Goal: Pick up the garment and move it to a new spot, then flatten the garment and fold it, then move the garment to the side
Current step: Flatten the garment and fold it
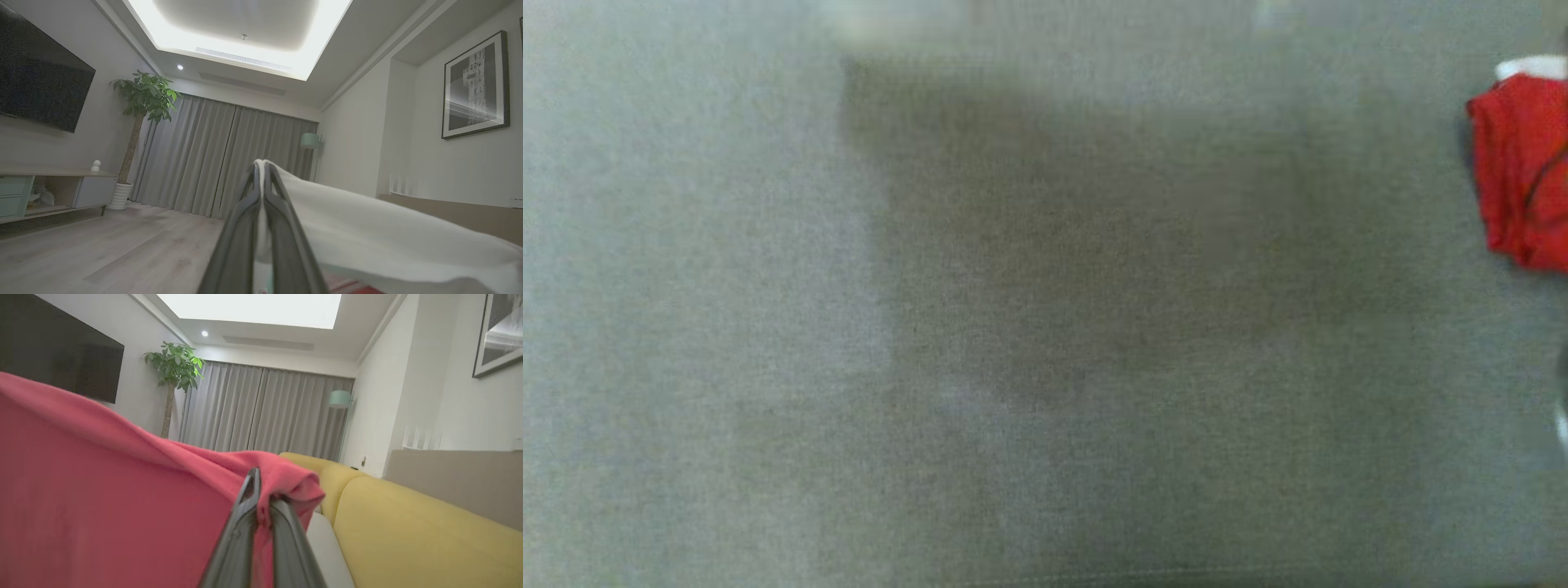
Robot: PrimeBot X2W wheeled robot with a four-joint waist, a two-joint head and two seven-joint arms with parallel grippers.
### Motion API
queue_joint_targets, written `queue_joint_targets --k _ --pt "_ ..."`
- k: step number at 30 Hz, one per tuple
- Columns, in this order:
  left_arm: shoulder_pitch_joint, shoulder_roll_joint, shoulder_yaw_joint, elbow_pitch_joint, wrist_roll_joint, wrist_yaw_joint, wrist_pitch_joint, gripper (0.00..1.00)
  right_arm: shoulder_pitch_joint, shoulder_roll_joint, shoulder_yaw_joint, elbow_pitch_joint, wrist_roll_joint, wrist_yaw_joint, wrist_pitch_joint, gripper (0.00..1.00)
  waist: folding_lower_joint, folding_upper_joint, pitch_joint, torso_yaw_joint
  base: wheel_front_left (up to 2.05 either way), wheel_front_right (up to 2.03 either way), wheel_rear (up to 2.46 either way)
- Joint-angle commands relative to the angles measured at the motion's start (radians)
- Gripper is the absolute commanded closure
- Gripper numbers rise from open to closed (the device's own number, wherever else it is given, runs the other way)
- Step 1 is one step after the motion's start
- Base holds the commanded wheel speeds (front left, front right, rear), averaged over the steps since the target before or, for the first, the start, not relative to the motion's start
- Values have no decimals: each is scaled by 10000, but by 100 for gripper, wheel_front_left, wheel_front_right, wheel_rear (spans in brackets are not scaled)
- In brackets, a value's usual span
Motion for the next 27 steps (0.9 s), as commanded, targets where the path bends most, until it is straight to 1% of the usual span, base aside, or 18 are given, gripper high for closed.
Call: queue_joint_targets --k 1,4,7,11,13,15,18,22,23,25,27 --pt "-914 448 321 458 124 -96 -398 100 -920 37 -47 557 -389 -9 -483 100 -6 1 678 105 0 0 0" --pt "-1489 127 102 1501 236 -468 -821 100 -1646 142 -91 2018 -875 -9 -1092 100 -6 1 647 290 0 0 0" --pt "-1435 -211 -177 2309 324 -888 -1056 100 -1606 101 85 3243 -1097 -9 -1470 100 -6 1 515 541 0 0 0" --pt "-599 -602 -620 3037 493 -1411 -1219 100 -892 -107 616 4572 -900 -9 -1651 100 -6 1 285 892 0 0 0" --pt "14 -729 -836 3262 577 -1710 -1266 100 -439 -215 1117 5132 -486 -9 -1545 100 -6 1 168 1043 0 0 0" --pt "687 -798 -944 3412 640 -1857 -1299 100 -30 -472 1719 5593 -206 -9 -1366 100 -6 1 46 1174 0 0 0" --pt "1766 -824 -1187 3538 813 -2028 -1321 100 577 -748 2562 6057 349 -9 -1041 100 -6 1 -221 1343 0 0 0" --pt "3224 -717 -1701 3477 1049 -2271 -1316 100 1299 -1113 3830 6169 1225 -9 -478 100 -6 1 -624 1465 0 0 0" --pt "3224 -717 -1701 3477 1049 -2271 -1316 100 1299 -1113 3830 6169 1225 -9 -478 100 -6 1 -624 1465 0 0 0" --pt "3899 -571 -1987 3352 1109 -2378 -1137 100 1605 -1334 4366 6075 1778 -9 -142 100 -6 1 -830 1506 0 0 0" --pt "4495 -272 -2335 3130 1266 -2459 -810 100 1876 -1560 4959 5811 2335 -9 174 100 -6 1 -1041 1499 0 0 0"
